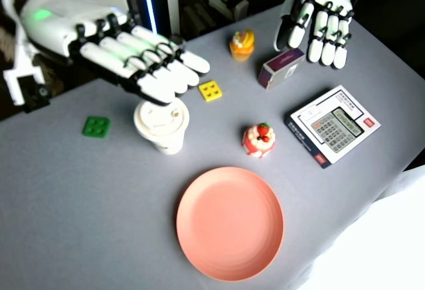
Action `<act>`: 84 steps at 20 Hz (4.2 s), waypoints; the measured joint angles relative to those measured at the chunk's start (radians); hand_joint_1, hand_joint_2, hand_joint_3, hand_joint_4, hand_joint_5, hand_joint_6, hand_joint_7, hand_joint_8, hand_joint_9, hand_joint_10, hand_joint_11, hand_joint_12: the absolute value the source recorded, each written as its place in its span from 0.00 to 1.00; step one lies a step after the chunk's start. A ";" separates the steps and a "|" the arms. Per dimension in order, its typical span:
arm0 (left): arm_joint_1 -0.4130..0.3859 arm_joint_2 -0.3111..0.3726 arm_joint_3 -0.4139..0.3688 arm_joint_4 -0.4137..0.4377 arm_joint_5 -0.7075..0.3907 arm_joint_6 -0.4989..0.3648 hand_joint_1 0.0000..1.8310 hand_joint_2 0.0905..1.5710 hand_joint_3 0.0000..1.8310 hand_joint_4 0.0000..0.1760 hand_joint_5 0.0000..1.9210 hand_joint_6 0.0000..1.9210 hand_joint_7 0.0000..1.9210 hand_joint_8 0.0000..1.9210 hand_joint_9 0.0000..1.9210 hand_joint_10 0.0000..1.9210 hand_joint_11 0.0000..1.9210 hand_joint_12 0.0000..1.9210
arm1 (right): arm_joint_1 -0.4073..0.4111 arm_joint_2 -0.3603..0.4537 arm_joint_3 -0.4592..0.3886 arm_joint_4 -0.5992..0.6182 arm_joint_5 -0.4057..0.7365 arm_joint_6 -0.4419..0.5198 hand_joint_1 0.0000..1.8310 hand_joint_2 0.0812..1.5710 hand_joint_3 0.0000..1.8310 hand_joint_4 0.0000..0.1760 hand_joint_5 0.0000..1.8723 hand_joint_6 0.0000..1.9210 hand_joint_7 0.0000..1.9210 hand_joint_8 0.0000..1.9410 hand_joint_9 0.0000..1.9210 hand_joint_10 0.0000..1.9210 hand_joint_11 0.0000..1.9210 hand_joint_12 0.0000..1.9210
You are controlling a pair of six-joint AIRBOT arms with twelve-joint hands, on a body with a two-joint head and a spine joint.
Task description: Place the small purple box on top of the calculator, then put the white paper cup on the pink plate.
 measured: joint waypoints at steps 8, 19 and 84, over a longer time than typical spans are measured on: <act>0.062 0.045 -0.037 -0.043 -0.036 0.011 0.27 0.74 0.00 0.00 0.04 0.00 0.06 0.01 0.03 0.01 0.00 0.31 | -0.001 -0.004 0.001 0.017 0.011 -0.003 0.12 0.81 0.01 0.00 0.00 0.00 0.00 0.00 0.00 0.00 0.00 0.00; 0.224 0.092 -0.071 -0.062 0.063 -0.044 0.36 0.63 0.00 0.00 0.07 0.00 0.07 0.00 0.04 0.00 0.00 0.07 | -0.001 -0.020 0.005 0.034 0.019 -0.004 0.14 0.82 0.01 0.00 0.00 0.00 0.00 0.00 0.00 0.00 0.00 0.00; 0.033 -0.091 0.121 -0.290 -0.146 -0.023 0.33 0.80 0.02 0.35 0.03 0.01 0.00 0.00 0.00 0.00 0.00 0.01 | -0.085 -0.005 0.079 -0.143 0.040 0.451 0.27 0.66 0.00 0.11 0.00 0.00 0.00 0.00 0.00 0.00 0.00 0.25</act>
